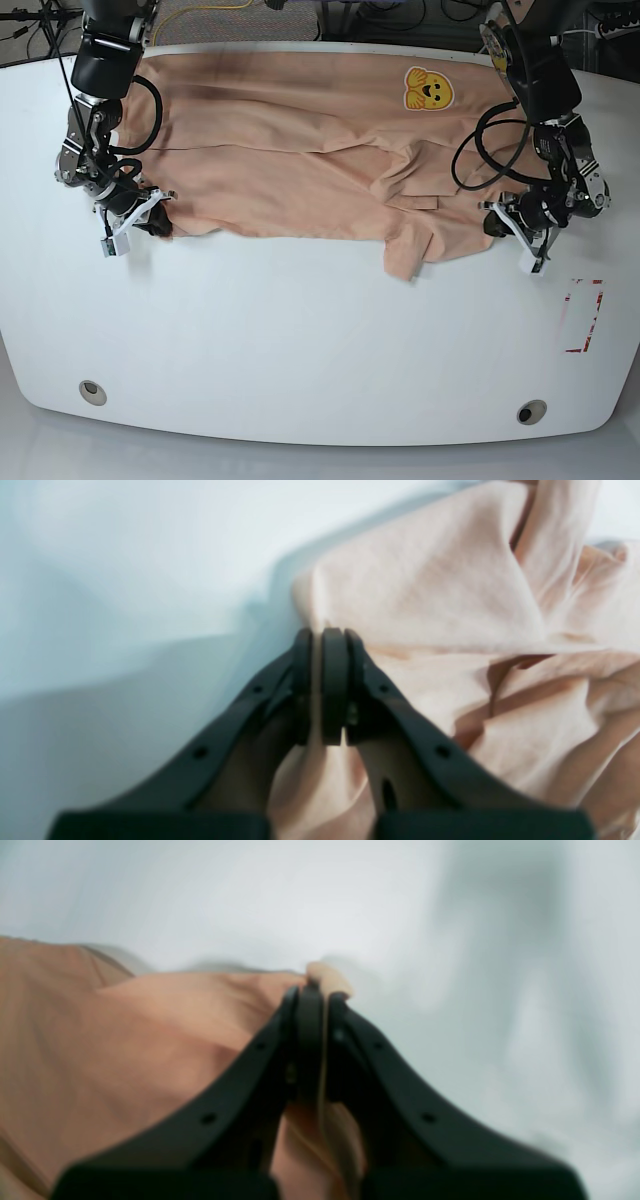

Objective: Fold the T-shirt properly
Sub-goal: 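Lift the hem with both grippers and fold it over toward the collar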

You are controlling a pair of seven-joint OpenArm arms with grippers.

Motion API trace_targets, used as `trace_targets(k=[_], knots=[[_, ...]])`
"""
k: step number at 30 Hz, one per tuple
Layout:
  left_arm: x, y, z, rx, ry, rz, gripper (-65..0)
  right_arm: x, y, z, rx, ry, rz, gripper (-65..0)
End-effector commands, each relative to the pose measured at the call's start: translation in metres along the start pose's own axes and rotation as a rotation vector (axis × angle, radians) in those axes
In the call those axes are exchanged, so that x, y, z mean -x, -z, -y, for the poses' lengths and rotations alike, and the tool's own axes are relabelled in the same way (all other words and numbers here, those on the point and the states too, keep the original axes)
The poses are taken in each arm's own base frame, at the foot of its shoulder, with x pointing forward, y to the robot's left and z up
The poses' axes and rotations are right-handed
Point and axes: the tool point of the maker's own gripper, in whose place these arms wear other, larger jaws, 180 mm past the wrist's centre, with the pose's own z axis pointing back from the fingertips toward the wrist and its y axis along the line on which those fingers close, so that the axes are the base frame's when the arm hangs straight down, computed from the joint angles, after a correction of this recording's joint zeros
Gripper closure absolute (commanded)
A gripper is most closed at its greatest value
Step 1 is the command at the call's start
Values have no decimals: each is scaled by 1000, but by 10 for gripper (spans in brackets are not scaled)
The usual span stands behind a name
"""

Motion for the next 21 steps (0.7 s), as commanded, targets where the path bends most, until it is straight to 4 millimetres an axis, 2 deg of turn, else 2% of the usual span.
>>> trace_targets(k=[1,7,13,21], knots=[[-9,-8,-5,-37,38,-4,-17,2,-3,7,25,-36,-51,0],[-35,-29,-6,-90,106,52,-17,-18,-12,1,38,-114,-47,0],[-69,-49,-5,-132,165,104,-17,-44,-25,-7,57,-209,-39,0],[-91,-65,-5,-170,201,119,-18,-66,-49,0,125,-252,-29,0]])
